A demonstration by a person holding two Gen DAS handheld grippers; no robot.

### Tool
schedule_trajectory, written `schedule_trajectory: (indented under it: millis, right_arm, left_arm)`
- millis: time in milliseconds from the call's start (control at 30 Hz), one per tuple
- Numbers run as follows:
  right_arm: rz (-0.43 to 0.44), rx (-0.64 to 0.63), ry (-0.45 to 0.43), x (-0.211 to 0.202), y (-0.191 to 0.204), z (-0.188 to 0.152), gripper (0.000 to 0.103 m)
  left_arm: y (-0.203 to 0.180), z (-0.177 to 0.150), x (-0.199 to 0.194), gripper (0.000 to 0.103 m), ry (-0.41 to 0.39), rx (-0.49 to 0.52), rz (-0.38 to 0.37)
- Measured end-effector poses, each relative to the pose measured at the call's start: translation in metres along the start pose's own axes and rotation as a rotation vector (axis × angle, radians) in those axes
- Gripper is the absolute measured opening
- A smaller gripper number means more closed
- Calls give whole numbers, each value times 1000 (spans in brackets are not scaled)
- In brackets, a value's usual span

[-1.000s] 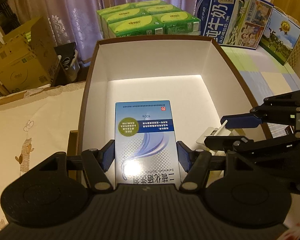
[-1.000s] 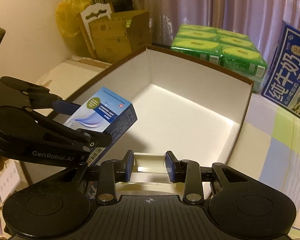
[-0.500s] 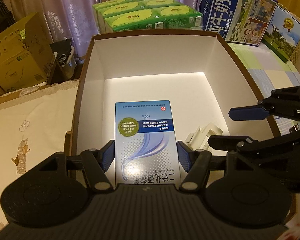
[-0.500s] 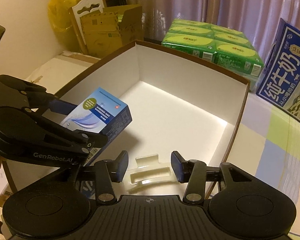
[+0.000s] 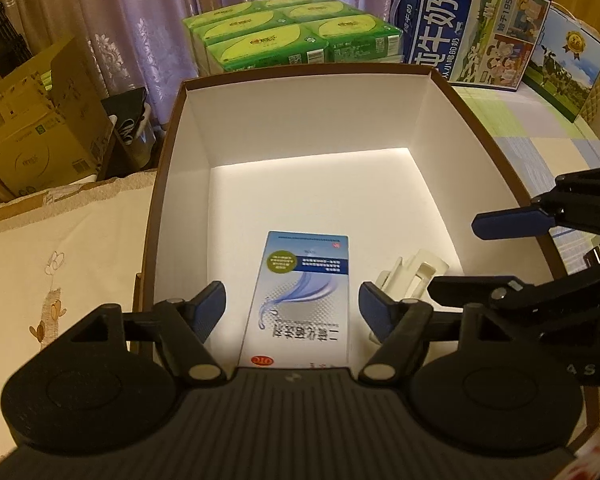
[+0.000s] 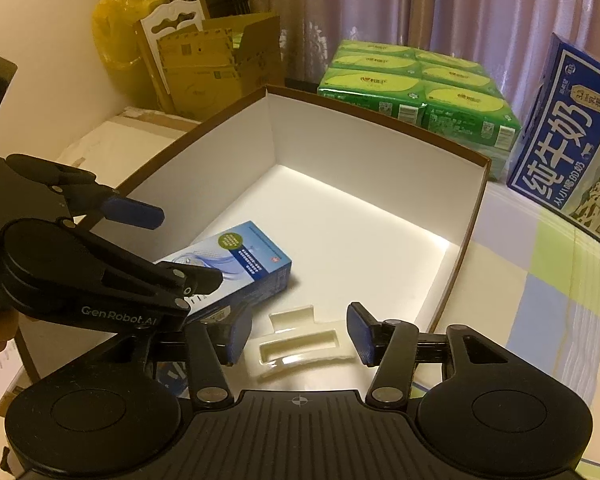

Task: Organize rigid objects
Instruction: 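Lower and release the white clip with the right tool while the left tool releases the medicine box, then lift both open tools from the brown box toward the items on the table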

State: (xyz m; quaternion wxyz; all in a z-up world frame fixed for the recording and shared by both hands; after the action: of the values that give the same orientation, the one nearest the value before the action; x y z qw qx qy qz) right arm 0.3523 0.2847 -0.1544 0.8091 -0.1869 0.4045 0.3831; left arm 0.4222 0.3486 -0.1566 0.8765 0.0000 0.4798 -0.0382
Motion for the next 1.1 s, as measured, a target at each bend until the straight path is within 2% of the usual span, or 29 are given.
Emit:
schedule_trajectory:
  millis: [233, 633, 1100]
  right_arm:
    - [9, 3, -5, -9, 4, -3, 56]
    - [22, 22, -40, -32, 8, -6, 57]
    - [56, 65, -102, -86, 10, -25, 57]
  left_arm:
    - [1, -7, -9, 70, 11, -30, -1]
    - [-4, -15, -37, 70, -8, -53, 11]
    - [-25, -33, -86, 70, -58, -83, 20]
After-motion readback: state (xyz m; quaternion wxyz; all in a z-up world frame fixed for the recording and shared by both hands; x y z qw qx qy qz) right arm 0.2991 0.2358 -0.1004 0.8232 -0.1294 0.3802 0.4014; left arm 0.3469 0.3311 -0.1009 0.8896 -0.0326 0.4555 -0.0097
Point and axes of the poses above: each gripper's, at about its wrist camera, not at the fingertips, and x roughly the way its jaws point, y to its left, z to its top, the point moved 10 cm from there along x, roughly the way its jaws point, and after that the axes turned 6 degrees about -z, right-handed, at the moved point
